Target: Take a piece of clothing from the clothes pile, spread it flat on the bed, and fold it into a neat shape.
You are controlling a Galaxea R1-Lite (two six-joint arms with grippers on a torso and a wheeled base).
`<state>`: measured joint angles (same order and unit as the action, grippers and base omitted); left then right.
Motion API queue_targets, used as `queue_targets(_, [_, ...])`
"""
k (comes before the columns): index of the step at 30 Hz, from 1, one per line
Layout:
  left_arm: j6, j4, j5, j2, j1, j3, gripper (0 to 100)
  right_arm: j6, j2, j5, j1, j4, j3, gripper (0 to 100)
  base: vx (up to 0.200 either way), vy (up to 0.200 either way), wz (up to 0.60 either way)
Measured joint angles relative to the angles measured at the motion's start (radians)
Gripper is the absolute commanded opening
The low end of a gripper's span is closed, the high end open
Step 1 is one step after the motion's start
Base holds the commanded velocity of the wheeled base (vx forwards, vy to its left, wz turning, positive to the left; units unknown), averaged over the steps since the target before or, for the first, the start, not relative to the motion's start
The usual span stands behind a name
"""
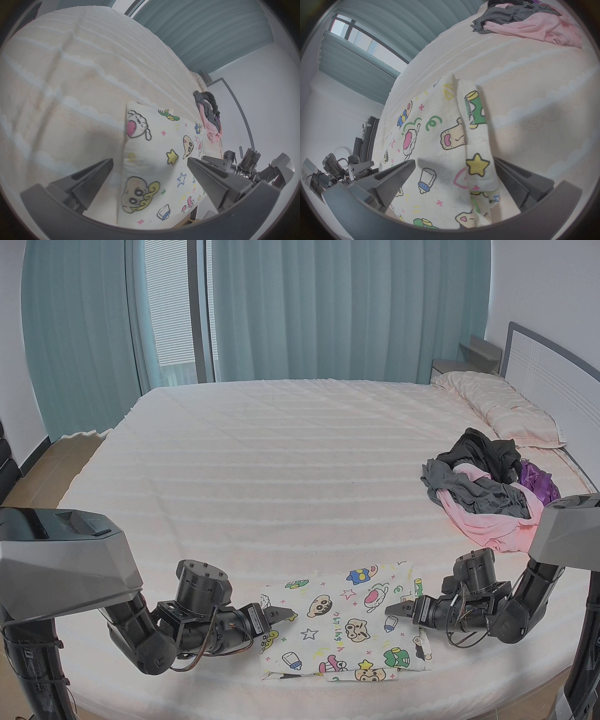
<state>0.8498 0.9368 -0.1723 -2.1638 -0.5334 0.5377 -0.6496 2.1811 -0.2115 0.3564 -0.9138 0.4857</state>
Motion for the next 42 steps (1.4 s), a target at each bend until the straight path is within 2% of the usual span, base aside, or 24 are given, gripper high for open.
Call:
queue_targets(6, [0.0,-0.003,0.0,-0.037,-0.043,0.051,100,-0.001,0.023,-0.02,0.02,-0.012,0.008,100,0.0,0.0,0.0])
queue_targets(7, [0.0,-0.004,0.001,-0.043,-0.049,0.059,0,-0.002,0.026,-0.021,0.027,-0.012,0.013,0,0.0,0.0,0.0])
queue_targets(16, [0.002,-0.001,-0.004,-0.065,-0.072,0.083,0,-0.016,0.044,-0.025,0.056,-0.012,0.033,0,0.0,0.0,0.0])
queue_targets(26, [0.008,0.001,-0.005,-0.043,-0.074,0.061,0,-0.074,0.019,-0.022,0.059,-0.013,0.026,0,0.0,0.0,0.0])
queue_targets(34, [0.027,0.004,-0.007,0.02,-0.075,0.022,0,-0.145,-0.041,-0.02,0.058,-0.013,0.01,0,0.0,-0.2,0.0])
queue_targets(42, [0.044,0.004,-0.007,0.069,-0.092,-0.005,0,-0.151,-0.077,-0.021,0.045,-0.014,-0.007,0,0.0,-0.2,0.0])
